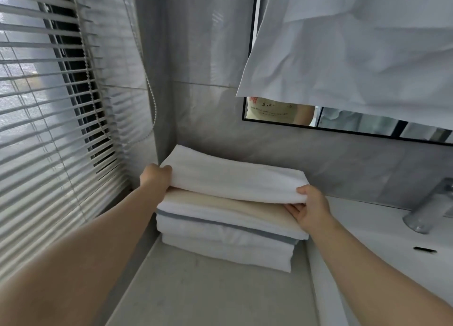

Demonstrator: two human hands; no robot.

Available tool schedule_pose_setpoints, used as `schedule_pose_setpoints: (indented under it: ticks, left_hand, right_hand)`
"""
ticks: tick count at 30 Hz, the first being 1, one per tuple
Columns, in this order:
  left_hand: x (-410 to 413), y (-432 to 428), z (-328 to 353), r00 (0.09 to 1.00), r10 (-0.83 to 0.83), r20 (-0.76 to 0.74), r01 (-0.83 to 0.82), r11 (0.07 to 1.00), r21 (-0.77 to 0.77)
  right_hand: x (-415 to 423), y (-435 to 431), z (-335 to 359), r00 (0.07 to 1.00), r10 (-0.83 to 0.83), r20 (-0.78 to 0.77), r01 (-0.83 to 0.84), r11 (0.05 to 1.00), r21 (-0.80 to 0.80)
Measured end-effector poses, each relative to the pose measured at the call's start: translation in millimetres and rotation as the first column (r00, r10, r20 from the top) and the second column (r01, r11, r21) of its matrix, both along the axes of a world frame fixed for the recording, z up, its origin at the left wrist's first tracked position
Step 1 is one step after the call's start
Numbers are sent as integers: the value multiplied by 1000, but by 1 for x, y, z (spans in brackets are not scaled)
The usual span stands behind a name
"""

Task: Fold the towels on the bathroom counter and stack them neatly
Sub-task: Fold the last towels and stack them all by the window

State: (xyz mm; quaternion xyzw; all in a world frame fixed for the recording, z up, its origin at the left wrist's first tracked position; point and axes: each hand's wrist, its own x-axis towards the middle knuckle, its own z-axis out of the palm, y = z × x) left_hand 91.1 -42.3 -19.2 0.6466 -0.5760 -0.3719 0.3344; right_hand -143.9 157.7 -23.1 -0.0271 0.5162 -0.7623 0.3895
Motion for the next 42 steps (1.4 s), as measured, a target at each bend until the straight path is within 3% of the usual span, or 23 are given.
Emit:
schedule_pose_setpoints:
  ticks: [4,7,12,16,20,23,30,35,42]
  left_hand:
    - [7,7,-2,994,-14,109,18,999,-35]
    - [16,11,-9,972,-60,226,78,995,-70]
    - [19,13,-13,909,-106,404,146,987,-71]
    - [16,18,-15,854,-90,512,151,985,-78]
    - [22,20,-17,867,-108,486,183,977,-110]
    - [27,22,-16,873,-126,470,206,971,-121]
    - [32,44,6,900,-87,426,212,943,-257]
    - [15,80,24,914,-218,343,329,892,-310]
    - [-42,169,36,769,-483,418,617,732,-289]
  right_hand:
    - [2,6,-3,1000,27,-11,-26,998,56]
    - [-2,8,-11,994,65,-89,-46,978,204]
    - [-10,6,-20,939,136,-317,16,900,435]
    - [-11,3,-30,820,186,-542,159,835,527]
    - [-9,4,-28,663,326,-674,215,779,589]
    - [-10,6,-24,582,452,-676,220,713,666]
    - [0,24,-7,533,555,-639,145,684,715]
    - [11,53,1,480,547,-686,143,723,676]
    - [15,131,8,440,530,-725,224,717,660]
